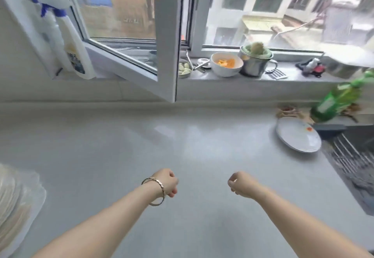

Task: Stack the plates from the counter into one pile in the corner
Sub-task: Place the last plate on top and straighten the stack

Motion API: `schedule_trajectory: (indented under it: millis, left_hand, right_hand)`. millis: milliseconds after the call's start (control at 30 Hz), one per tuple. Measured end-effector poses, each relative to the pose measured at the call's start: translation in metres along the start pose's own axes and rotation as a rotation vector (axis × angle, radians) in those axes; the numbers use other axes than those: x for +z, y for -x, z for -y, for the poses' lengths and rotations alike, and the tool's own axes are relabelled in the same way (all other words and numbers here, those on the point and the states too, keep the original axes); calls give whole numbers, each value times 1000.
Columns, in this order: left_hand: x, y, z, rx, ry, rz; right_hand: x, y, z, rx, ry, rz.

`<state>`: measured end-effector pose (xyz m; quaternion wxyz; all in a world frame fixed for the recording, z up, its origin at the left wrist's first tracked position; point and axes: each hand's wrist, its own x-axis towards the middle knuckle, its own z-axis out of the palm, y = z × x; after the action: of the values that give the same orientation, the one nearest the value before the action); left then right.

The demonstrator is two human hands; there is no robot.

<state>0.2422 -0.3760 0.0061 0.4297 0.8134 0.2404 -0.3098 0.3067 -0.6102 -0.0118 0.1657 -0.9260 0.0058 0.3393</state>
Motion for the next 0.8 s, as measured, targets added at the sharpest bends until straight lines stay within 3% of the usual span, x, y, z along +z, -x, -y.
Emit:
schedule_trajectory:
  millis: [367, 600, 800]
  left_hand:
    - [205, -117, -231, -107, 274, 171]
    - [278, -172, -334, -129, 506, 194]
    - [316, -213, -368, -160, 659, 114]
  right_hand:
    - [-143, -74, -245, 239, -102, -58]
    - [-174, -117, -327, 312, -295, -76]
    - [-163, -135, -355, 322, -456, -103]
